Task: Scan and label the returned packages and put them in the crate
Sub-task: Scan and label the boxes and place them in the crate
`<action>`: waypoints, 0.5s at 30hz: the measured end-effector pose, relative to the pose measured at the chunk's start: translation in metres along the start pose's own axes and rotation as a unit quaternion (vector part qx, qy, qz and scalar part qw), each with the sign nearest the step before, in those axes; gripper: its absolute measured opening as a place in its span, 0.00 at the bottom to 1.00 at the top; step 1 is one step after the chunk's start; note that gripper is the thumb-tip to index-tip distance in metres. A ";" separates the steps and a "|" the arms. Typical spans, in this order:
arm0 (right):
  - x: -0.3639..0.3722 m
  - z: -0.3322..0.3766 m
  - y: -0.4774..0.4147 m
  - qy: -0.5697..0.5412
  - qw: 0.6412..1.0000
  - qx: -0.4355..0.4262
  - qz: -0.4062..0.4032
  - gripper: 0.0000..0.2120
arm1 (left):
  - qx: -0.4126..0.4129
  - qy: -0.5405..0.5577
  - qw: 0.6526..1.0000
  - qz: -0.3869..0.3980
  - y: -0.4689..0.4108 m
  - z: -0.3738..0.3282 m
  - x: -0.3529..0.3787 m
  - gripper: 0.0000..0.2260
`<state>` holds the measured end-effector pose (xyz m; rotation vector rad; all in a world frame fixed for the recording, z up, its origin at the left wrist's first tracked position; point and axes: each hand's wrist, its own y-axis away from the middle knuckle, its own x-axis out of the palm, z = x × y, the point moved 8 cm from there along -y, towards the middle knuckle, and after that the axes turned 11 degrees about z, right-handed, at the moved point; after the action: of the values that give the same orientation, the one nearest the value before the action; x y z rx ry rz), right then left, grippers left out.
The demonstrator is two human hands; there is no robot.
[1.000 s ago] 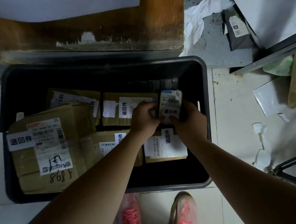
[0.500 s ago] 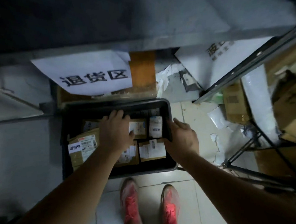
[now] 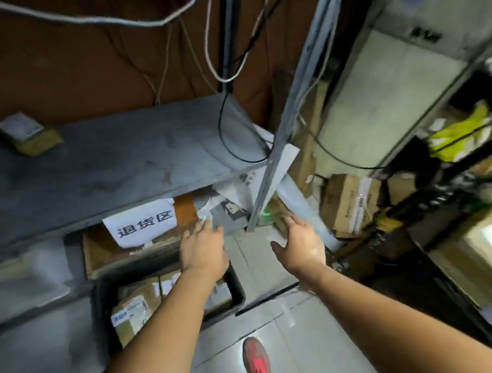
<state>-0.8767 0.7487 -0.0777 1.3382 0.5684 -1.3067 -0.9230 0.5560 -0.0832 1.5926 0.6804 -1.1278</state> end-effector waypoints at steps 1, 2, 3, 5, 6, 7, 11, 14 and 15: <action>-0.017 -0.008 0.025 -0.007 1.000 0.010 -0.021 0.32 | 0.018 -0.011 1.000 -0.013 0.015 -0.014 -0.014 0.22; -0.032 -0.018 0.050 -0.020 0.999 0.020 -0.039 0.31 | 0.034 -0.019 0.999 -0.020 0.031 -0.028 -0.026 0.22; -0.045 -0.028 0.076 -0.032 0.998 0.029 -0.053 0.30 | 0.048 -0.030 0.998 -0.022 0.045 -0.041 -0.036 0.21; -0.070 -0.056 0.130 -0.053 0.993 0.055 -0.090 0.27 | 0.073 -0.054 0.995 -0.029 0.073 -0.071 -0.051 0.18; -0.081 -0.073 0.156 -0.060 0.990 0.072 -0.110 0.27 | 0.087 -0.065 0.994 -0.034 0.085 -0.088 -0.058 0.17; -0.090 -0.091 0.181 -0.066 0.986 0.093 -0.123 0.26 | 0.103 -0.076 0.991 -0.040 0.099 -0.106 -0.064 0.16; -0.111 -0.167 0.275 -0.084 0.968 0.169 -0.163 0.29 | 0.185 -0.127 0.972 -0.069 0.146 -0.193 -0.081 0.14; -0.120 -0.218 0.329 -0.095 0.952 0.216 -0.197 0.30 | 0.236 -0.147 0.958 -0.075 0.177 -0.253 -0.086 0.14; -0.122 -0.237 0.348 -0.098 0.946 0.230 -0.206 0.30 | 0.253 -0.152 0.952 -0.081 0.189 -0.275 -0.087 0.15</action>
<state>-0.5136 0.9142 0.1031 1.4832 0.4304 -1.9849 -0.7058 0.7647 0.0840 1.7455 0.3326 -1.7302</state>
